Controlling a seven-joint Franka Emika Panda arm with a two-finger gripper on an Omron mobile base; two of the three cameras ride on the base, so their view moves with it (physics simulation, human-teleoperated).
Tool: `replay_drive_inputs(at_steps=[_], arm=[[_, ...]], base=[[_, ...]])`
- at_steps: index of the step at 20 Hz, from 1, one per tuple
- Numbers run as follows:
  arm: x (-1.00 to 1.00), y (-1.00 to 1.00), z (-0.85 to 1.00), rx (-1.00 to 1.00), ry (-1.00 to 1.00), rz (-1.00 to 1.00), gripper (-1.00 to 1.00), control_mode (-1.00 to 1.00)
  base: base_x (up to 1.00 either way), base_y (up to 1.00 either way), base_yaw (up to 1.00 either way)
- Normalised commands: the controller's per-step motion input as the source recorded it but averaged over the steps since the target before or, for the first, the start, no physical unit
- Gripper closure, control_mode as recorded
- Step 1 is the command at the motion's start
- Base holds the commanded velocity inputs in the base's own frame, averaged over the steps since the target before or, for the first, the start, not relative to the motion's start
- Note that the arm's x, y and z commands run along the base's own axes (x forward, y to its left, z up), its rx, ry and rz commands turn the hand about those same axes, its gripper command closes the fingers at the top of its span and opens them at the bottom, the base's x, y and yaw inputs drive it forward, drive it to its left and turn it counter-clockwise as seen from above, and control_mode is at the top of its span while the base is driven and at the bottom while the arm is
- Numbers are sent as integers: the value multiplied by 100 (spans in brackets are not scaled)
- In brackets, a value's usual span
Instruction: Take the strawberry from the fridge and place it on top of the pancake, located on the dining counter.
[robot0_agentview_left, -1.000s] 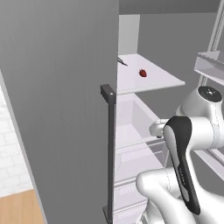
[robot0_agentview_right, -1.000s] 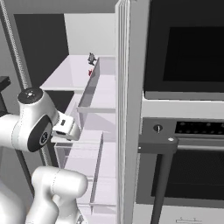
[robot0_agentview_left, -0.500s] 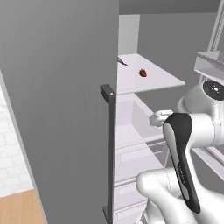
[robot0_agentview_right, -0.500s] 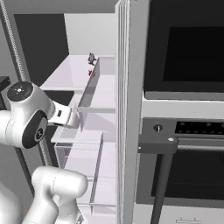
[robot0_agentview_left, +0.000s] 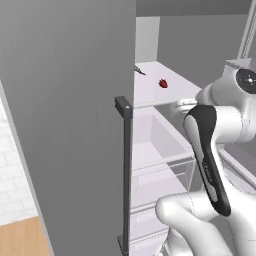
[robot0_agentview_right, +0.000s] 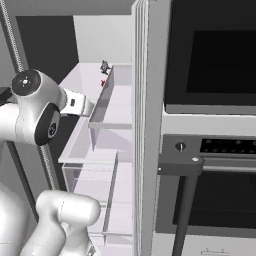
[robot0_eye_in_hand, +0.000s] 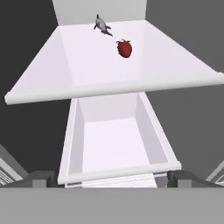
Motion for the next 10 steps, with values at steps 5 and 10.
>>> replay_drive_inputs(at_steps=[5,10], arm=[[55,3,22,-3,0,3,-100,-100],[61,-6,9,-3,-1,0,-100,-100]], base=[[0,0,0],[0,0,0]])
